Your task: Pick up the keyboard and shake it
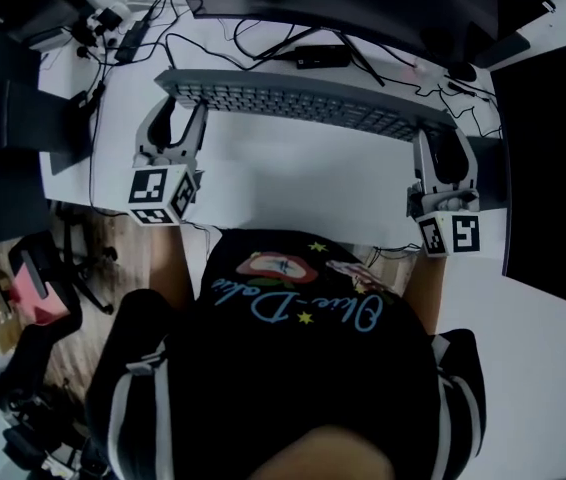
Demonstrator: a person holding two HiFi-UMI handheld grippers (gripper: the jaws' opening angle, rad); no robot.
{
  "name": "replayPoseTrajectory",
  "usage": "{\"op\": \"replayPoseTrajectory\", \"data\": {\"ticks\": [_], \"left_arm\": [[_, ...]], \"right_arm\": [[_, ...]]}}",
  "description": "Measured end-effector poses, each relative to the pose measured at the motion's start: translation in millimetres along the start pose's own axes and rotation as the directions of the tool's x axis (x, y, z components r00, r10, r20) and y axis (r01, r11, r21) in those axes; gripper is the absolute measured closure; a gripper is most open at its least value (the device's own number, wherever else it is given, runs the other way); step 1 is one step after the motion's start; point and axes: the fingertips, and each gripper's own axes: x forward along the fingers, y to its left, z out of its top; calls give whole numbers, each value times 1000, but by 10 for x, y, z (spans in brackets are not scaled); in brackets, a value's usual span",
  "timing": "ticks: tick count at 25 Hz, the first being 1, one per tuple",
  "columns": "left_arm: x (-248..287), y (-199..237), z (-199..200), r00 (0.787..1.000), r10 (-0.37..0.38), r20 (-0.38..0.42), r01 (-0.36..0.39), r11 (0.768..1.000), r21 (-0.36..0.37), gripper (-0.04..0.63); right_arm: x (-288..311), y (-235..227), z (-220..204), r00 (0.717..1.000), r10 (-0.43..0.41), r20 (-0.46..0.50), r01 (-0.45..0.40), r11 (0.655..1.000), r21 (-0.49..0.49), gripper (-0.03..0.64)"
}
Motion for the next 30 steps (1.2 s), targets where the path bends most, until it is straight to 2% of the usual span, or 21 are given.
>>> {"op": "replayPoseTrajectory", "data": {"ticks": [8,14,22,30], "left_arm": [[43,-97,-433,992,-18,-124,15,1000,-25,408],[57,-134,-770,976,-35,-214,26,999,-47,408],[29,-181,-1230,939,-46,-341,20,997,-80,410],[5,-205,-1487,905,-57,-421,25,996,-83,410]], "right_arm": [[-66,-53,-471,993,-4,-115,13,997,77,440],[-95,-54,-813,980,2,-201,24,991,129,440],[-135,-24,-1257,945,24,-327,38,982,184,440],[-202,-2,-1643,906,49,-421,65,965,253,440]]}}
